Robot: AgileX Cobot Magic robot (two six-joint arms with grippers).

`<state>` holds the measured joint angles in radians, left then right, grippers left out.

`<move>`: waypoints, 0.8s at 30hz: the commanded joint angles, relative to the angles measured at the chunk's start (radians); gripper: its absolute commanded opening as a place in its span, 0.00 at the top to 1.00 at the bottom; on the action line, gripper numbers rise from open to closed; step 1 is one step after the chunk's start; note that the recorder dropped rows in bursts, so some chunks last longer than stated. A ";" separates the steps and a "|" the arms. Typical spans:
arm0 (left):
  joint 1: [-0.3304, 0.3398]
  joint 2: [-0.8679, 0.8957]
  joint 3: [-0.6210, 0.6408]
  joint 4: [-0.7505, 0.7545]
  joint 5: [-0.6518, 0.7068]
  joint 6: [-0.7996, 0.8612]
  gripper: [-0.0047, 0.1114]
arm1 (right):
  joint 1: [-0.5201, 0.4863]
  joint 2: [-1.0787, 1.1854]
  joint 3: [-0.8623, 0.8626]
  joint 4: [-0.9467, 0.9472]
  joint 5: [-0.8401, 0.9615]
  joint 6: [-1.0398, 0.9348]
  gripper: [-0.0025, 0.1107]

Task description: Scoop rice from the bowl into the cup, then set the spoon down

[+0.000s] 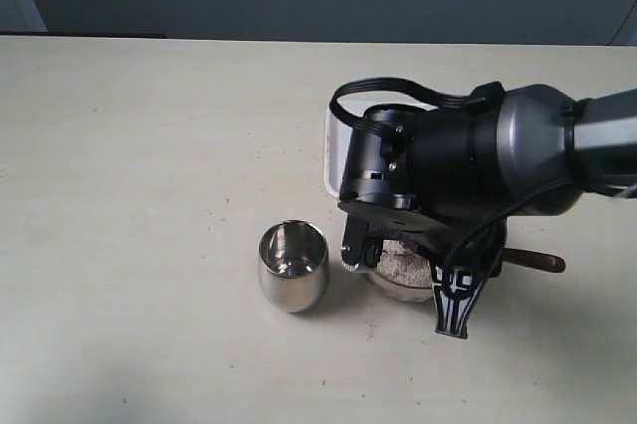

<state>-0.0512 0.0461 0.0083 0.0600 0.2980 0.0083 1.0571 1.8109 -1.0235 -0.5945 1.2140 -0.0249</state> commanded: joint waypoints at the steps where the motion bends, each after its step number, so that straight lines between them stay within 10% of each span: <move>1: -0.011 0.001 -0.008 0.006 -0.009 -0.001 0.96 | -0.009 -0.021 0.001 0.028 0.007 0.025 0.98; 24: -0.011 0.001 -0.008 0.006 -0.011 -0.001 0.96 | -0.009 -0.062 0.000 0.103 0.007 0.112 0.98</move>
<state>-0.0512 0.0461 0.0083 0.0600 0.2980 0.0083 1.0532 1.7669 -1.0235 -0.4991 1.2140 0.0821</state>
